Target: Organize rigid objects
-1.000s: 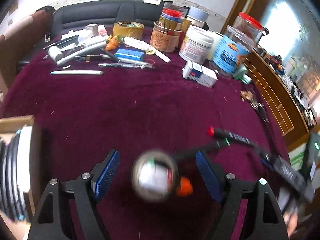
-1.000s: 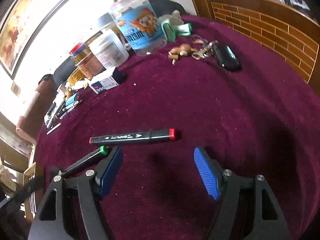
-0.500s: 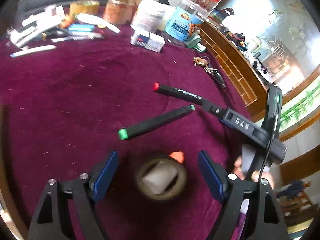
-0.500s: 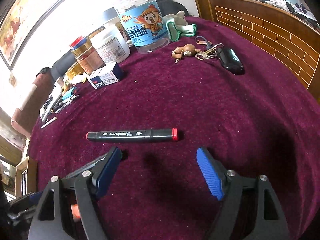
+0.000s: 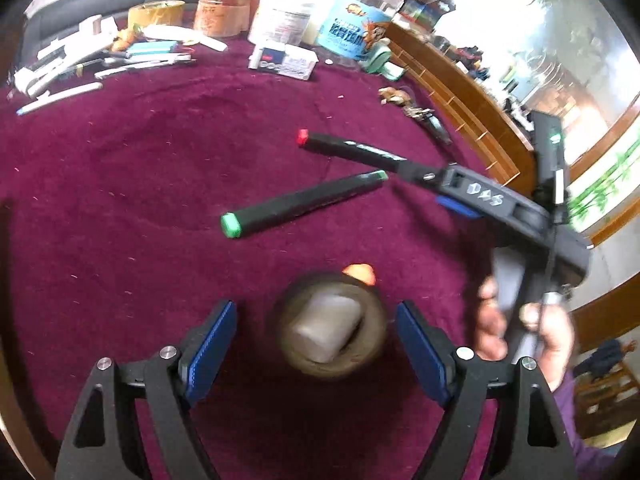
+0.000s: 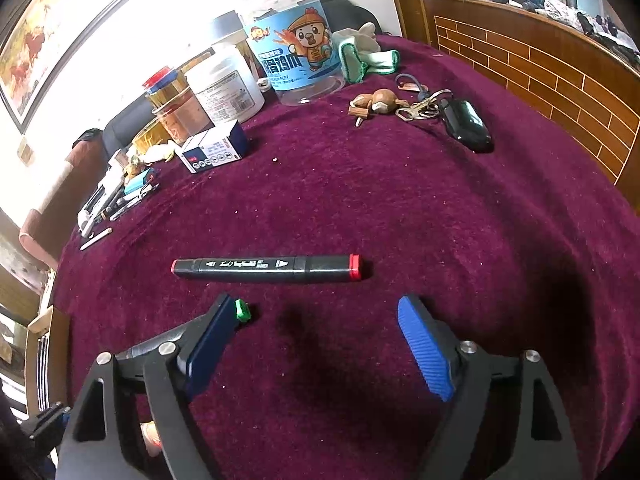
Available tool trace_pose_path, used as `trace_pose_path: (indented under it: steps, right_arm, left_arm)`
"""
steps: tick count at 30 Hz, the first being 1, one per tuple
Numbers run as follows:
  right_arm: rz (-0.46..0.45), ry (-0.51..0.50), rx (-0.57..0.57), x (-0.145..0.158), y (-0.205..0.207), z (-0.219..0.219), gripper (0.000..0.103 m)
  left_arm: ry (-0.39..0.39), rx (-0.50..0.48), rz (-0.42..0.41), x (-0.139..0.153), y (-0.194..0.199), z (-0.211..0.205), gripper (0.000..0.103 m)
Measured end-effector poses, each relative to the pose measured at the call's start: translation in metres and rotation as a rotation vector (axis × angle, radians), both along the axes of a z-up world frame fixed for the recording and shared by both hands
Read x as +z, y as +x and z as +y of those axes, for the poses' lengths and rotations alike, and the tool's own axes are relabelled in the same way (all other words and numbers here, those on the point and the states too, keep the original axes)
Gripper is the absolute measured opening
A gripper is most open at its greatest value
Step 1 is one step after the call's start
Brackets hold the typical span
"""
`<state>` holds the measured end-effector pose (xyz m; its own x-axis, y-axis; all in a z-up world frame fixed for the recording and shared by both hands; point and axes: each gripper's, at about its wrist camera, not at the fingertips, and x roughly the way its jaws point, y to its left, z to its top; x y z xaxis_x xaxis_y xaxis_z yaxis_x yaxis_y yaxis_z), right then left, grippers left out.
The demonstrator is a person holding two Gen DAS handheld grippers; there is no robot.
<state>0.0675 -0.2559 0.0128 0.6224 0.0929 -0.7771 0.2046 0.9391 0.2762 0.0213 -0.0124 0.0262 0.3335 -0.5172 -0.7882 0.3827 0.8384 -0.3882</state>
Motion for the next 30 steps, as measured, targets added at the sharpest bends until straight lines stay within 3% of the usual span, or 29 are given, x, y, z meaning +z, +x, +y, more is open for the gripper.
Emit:
trace_pose_path:
  steps: [4,12,16,21,24,26,30]
  right_arm:
    - [0.007,-0.037,0.011,-0.001,0.002,0.006,0.085]
    - [0.008,-0.059,0.022,-0.002,0.003,0.009,0.087]
    - [0.007,-0.052,0.023,-0.002,0.003,0.009,0.087]
    - [0.005,-0.033,0.018,-0.001,0.002,0.006,0.087]
    - [0.006,-0.031,0.017,-0.002,0.002,0.006,0.087]
    - [0.006,-0.015,0.013,-0.002,0.001,0.005,0.087]
    - [-0.01,0.114,-0.015,-0.001,-0.003,-0.013,0.087]
  left_arm:
    - [-0.054,-0.078,0.016,0.003,-0.009,-0.013,0.083]
    - [-0.144,-0.279,-0.039,0.031,-0.054,-0.043,0.081]
    - [0.057,-0.234,-0.143,0.024,-0.059,-0.05,0.081]
    - [0.038,-0.137,-0.118,0.015,-0.035,-0.032,0.081]
    - [0.084,-0.065,-0.184,0.025,-0.013,-0.025,0.081]
    - [0.151,-0.078,-0.24,0.029,0.01,-0.03,0.081]
    - [0.312,-0.176,-0.242,0.009,0.05,-0.053,0.081]
